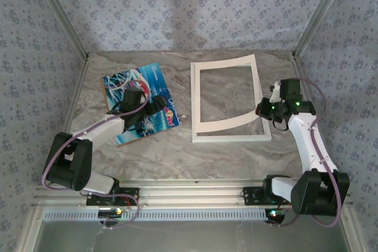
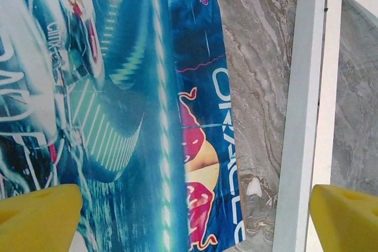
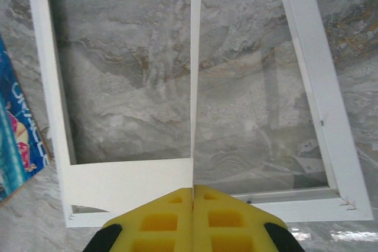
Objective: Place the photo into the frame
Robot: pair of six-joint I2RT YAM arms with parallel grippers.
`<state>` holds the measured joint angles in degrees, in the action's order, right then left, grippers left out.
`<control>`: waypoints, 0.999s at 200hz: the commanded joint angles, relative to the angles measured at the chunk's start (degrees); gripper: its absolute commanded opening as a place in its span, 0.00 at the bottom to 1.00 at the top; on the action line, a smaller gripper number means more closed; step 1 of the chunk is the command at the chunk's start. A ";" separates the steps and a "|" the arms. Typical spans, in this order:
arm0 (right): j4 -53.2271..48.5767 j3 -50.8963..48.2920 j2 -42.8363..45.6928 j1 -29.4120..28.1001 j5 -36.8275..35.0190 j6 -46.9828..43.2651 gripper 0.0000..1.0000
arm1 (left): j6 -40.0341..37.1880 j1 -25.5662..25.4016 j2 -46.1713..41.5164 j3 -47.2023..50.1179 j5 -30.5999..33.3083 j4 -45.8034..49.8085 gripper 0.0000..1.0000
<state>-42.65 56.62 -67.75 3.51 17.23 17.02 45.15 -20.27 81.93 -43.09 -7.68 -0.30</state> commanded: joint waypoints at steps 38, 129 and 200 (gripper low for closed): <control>-4.24 3.26 -2.09 -0.02 -5.12 -5.15 0.00 | 0.32 -0.55 1.03 -0.68 -0.18 -1.46 0.99; -1.74 1.49 -3.75 -2.63 -4.79 -2.73 0.01 | 0.19 -0.64 0.89 -0.43 -0.14 -1.48 0.98; -1.07 0.34 -4.06 -3.17 -4.34 -1.86 0.10 | 0.06 -0.65 1.16 -1.27 -0.48 -1.18 0.99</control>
<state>-43.44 57.34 -71.33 0.80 12.80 14.61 45.15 -20.43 82.74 -43.09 -7.70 -0.32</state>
